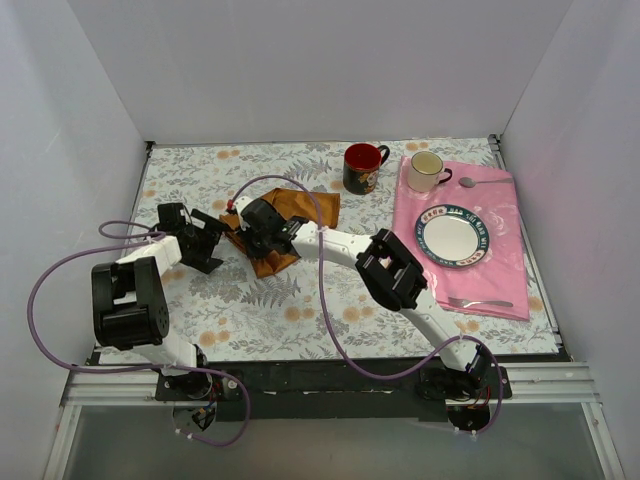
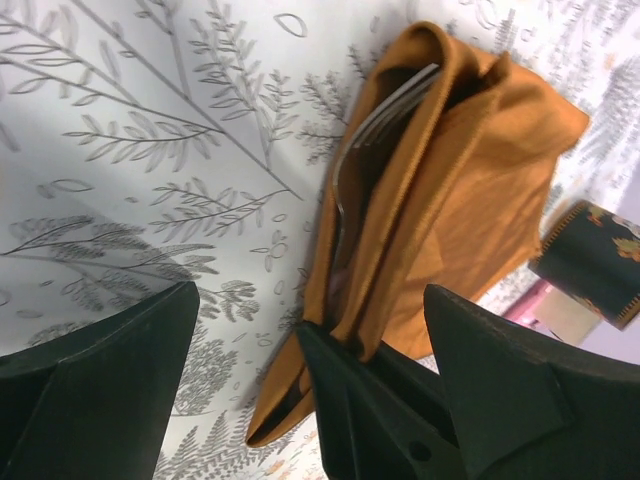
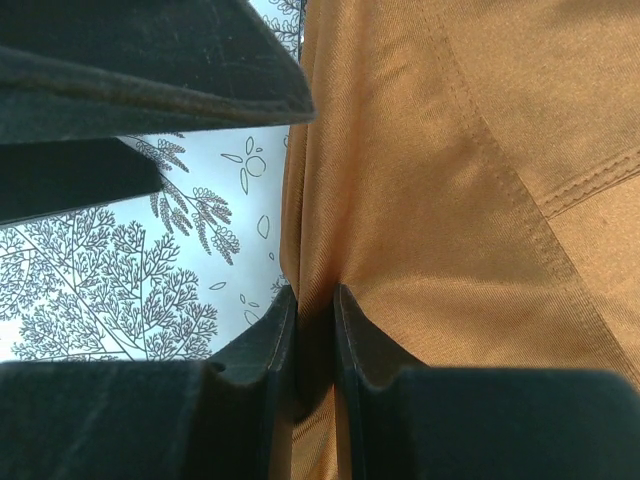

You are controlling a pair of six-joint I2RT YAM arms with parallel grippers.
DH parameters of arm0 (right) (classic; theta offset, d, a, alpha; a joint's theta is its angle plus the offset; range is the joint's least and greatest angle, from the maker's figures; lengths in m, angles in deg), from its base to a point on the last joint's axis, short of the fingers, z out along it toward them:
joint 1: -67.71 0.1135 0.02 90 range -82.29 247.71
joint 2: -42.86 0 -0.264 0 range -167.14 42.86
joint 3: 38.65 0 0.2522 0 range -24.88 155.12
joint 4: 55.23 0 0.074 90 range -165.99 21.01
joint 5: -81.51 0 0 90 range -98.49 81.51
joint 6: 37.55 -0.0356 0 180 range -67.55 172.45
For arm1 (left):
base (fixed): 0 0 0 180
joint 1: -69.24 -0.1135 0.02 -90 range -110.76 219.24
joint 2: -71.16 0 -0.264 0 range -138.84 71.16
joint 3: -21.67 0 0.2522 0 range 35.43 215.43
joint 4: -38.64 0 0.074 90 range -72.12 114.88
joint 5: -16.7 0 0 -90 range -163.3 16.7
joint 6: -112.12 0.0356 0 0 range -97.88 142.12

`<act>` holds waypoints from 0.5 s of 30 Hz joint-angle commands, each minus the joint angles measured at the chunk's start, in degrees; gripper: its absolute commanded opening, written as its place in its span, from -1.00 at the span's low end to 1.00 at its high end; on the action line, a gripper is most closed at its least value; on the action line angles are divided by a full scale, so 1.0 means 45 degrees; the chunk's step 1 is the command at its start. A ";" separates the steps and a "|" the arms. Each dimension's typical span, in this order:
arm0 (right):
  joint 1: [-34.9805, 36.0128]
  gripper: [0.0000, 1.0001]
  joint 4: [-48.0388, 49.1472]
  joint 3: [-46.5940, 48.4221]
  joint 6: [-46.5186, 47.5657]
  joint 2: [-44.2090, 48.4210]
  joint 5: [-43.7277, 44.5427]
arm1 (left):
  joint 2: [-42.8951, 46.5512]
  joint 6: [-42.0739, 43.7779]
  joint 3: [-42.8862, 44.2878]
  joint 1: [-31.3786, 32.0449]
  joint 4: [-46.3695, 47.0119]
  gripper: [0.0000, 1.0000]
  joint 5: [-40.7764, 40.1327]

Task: Fold the napkin, place the utensils inside, and roll it up
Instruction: Roll the napkin with the utensil

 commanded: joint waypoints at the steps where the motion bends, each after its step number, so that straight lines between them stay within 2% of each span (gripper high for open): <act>1: 0.0042 -0.97 -0.1361 -0.0538 -0.0386 -0.0240 -0.0986 | 0.0426 -0.0294 -0.1049 -0.0037 0.1238 0.93 0.0436; 4: -0.0017 -0.97 -0.1361 -0.0538 -0.0444 -0.0220 -0.1104 | 0.0605 -0.0548 -0.1305 -0.0056 0.1767 0.93 0.0513; 8: -0.0075 -0.97 -0.1381 -0.0460 -0.0601 -0.0259 -0.1299 | -0.0155 -0.0782 -0.1247 -0.0056 0.1728 0.92 0.0844; 10: -0.0095 -0.97 -0.1381 -0.0420 -0.0640 -0.0298 -0.1338 | -0.0605 -0.0938 -0.1305 -0.0018 0.1805 0.88 0.1136; 11: -0.0076 -0.97 -0.1381 -0.0401 -0.0659 -0.0279 -0.1338 | -0.0722 -0.0978 -0.1363 -0.0017 0.1941 0.79 0.1254; 15: -0.0115 -0.97 -0.1381 -0.0381 -0.0698 -0.0221 -0.1435 | -0.1191 -0.0959 -0.1364 0.0099 0.2079 0.74 0.1275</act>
